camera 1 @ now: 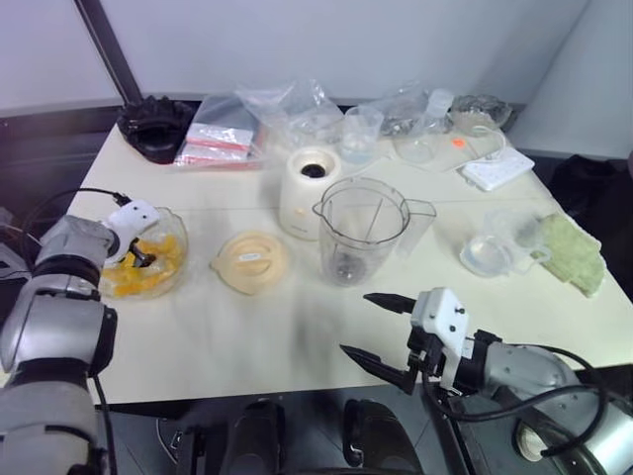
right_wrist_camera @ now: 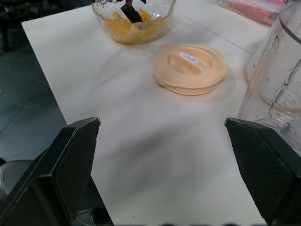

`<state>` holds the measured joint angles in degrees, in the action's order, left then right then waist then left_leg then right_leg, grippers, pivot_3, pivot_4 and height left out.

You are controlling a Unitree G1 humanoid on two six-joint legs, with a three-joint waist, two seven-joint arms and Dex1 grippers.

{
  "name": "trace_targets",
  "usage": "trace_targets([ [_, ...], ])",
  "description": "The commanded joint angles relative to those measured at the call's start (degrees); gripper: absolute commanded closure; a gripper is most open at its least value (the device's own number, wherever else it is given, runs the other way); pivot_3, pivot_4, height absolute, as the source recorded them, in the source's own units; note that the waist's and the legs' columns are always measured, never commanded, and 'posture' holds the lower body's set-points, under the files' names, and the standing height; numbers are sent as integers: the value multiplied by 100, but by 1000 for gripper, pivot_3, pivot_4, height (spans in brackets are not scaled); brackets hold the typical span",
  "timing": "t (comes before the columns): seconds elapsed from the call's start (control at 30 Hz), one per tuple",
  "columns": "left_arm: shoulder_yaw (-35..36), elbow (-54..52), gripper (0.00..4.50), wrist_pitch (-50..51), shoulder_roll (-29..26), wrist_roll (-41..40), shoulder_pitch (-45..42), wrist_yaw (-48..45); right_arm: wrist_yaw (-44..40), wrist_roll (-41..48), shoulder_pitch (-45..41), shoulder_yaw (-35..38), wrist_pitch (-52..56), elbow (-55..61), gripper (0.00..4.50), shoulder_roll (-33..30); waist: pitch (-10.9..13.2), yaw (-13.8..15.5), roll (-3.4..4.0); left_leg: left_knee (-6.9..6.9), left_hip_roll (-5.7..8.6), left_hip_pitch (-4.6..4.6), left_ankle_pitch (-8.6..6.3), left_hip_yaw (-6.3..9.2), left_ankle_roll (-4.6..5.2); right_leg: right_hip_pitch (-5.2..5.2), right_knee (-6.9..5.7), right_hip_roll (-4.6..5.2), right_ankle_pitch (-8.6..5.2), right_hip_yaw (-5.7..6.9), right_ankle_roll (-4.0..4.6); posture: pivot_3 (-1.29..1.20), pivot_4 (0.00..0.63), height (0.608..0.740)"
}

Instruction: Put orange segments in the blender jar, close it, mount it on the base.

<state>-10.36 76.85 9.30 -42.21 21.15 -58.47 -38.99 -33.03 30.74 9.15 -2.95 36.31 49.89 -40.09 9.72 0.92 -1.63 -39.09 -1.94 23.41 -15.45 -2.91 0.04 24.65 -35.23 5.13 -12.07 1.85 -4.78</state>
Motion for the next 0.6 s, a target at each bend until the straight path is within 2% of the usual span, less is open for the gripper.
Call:
trace_targets([
  [0.03,406,141,1251,432,201,-377,296,271,99,110,42,120,9,281,0,69,-3,-8,6,0,0,-2,0,0,0,-2,0,1,0,0,0,0,150,740],
  [0.27,913,79,1251,670,345,-749,689,531,152,38,-67,-37,-10,162,0,150,-33,-3,56,0,3,-9,0,-1,0,-9,-1,6,0,0,-2,0,150,740],
  [0.33,1037,72,1806,725,365,-845,779,575,132,10,-110,-60,-26,110,0,157,-41,-3,69,0,7,-10,0,-1,0,-11,0,9,-1,0,-2,0,150,740],
  [0.4,1137,63,2581,757,385,-932,834,609,113,-9,-145,-60,-37,64,0,160,-56,-10,85,0,8,-15,0,-2,0,-16,0,10,-1,0,-3,0,150,740],
  [0.5,1252,53,4248,786,414,-1034,891,683,102,-14,-185,-68,-40,29,0,163,-62,-18,95,0,6,-24,0,-2,0,-19,-3,10,-5,1,-9,0,150,740],
  [0.53,1241,48,4470,764,413,-1026,908,729,98,-13,-184,-64,-45,27,0,161,-62,-19,95,0,5,-28,0,-1,0,-21,-5,8,-7,2,-12,0,150,740],
  [0.6,1252,34,4470,713,403,-1034,956,808,93,-16,-166,-52,-57,28,0,155,-63,-27,98,1,1,-34,0,0,-1,-20,-13,4,-10,3,-17,0,150,740],
])
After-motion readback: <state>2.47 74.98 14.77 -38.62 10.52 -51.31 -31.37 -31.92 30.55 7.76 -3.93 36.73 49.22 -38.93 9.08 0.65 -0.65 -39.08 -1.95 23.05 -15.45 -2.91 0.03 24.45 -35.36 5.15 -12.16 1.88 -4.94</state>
